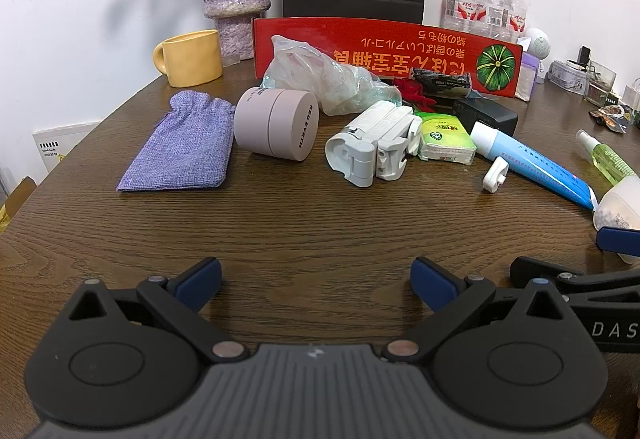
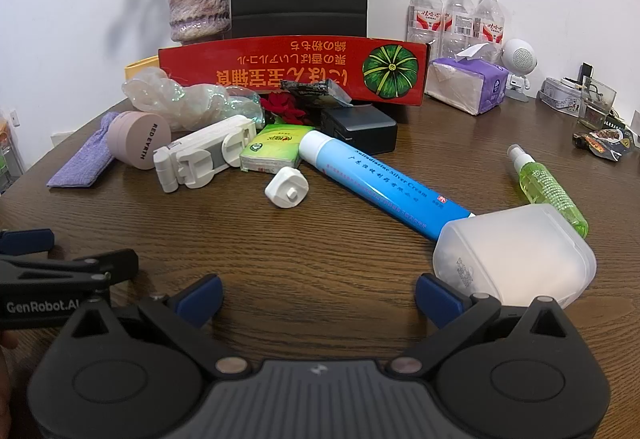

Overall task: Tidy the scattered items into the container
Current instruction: 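Grasp the white folding stand with the left gripper while the right grasps the small white cap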

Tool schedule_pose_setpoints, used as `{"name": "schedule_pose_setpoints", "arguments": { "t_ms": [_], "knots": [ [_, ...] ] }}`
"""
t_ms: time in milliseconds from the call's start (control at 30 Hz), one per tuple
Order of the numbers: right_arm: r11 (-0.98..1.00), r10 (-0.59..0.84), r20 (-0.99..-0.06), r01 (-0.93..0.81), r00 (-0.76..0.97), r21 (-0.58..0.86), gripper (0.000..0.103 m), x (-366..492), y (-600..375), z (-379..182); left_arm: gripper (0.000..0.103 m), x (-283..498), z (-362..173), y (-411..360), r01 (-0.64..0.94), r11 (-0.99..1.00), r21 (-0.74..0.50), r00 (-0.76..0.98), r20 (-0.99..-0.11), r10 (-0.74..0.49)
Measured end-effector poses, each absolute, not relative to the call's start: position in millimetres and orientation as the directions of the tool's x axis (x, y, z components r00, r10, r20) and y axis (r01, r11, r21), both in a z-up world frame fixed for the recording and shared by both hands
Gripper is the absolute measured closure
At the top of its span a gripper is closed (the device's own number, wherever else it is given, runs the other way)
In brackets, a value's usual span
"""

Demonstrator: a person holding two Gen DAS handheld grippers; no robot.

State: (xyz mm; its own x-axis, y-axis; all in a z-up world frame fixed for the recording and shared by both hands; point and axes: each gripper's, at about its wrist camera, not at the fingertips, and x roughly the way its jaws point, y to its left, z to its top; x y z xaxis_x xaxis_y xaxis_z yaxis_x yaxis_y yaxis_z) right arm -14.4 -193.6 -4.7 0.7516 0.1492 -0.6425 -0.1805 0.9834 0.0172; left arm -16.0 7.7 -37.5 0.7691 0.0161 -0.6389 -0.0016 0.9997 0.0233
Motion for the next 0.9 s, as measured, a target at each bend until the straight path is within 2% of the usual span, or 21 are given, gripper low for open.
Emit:
{"name": "schedule_pose_setpoints", "arguments": {
  "t_ms": [100, 233, 367, 500, 567, 600, 633, 667, 833, 900],
  "knots": [
    [0.983, 0.151, -0.642, -0.183, 0.751, 0.017, 0.000, -13.6, -193.4, -4.5, 0.000, -14.7, -37.3, 8.3, -0.002, 1.000, 0.024, 0.771, -0.637, 0.017],
    [0.971, 0.179, -0.634, -0.240, 0.752, -0.010, 0.002, -6.7, -186.6, -3.7, 0.001, -8.2, -31.9, 6.0, 0.018, 0.993, 0.113, 0.803, -0.594, 0.052],
    [0.949, 0.231, -0.618, -0.314, 0.752, -0.027, 0.018, 9.2, -176.9, -1.9, 0.003, 0.3, -19.7, 9.7, 0.038, 0.985, 0.167, 0.839, -0.541, 0.060],
    [0.943, 0.259, -0.614, -0.334, 0.746, -0.007, 0.027, 30.0, -168.1, -1.2, 0.003, 14.2, -8.8, 16.6, 0.145, 0.985, 0.097, 0.833, -0.549, -0.068],
    [0.943, 0.262, -0.611, -0.333, 0.747, -0.003, 0.033, 40.4, -165.9, -0.8, 0.006, 20.1, -6.3, 15.5, 0.184, 0.979, 0.088, 0.827, -0.553, -0.105],
    [0.943, 0.263, -0.610, -0.333, 0.748, -0.002, 0.036, 45.6, -164.8, -0.7, 0.010, 22.6, -5.1, 14.4, 0.195, 0.977, 0.084, 0.825, -0.553, -0.117],
    [0.942, 0.270, -0.610, -0.336, 0.744, 0.008, 0.041, 50.5, -164.8, -0.7, 0.017, 24.4, -3.8, 12.7, 0.206, 0.975, 0.082, 0.821, -0.556, -0.127],
    [0.942, 0.275, -0.611, -0.336, 0.742, 0.016, 0.044, 54.0, -165.4, -0.2, 0.019, 25.4, -2.6, 9.9, 0.220, 0.972, 0.083, 0.819, -0.556, -0.138],
    [0.950, 0.263, -0.601, -0.311, 0.755, 0.025, 0.075, 56.8, -174.4, 0.4, 0.020, 35.4, -4.9, -16.0, 0.302, 0.944, 0.132, 0.821, -0.539, -0.187],
    [0.956, 0.251, -0.598, -0.293, 0.762, 0.029, 0.075, 57.1, -179.4, 0.5, 0.020, 48.1, -9.3, -21.9, 0.301, 0.941, 0.155, 0.820, -0.546, -0.172]
  ]
}}
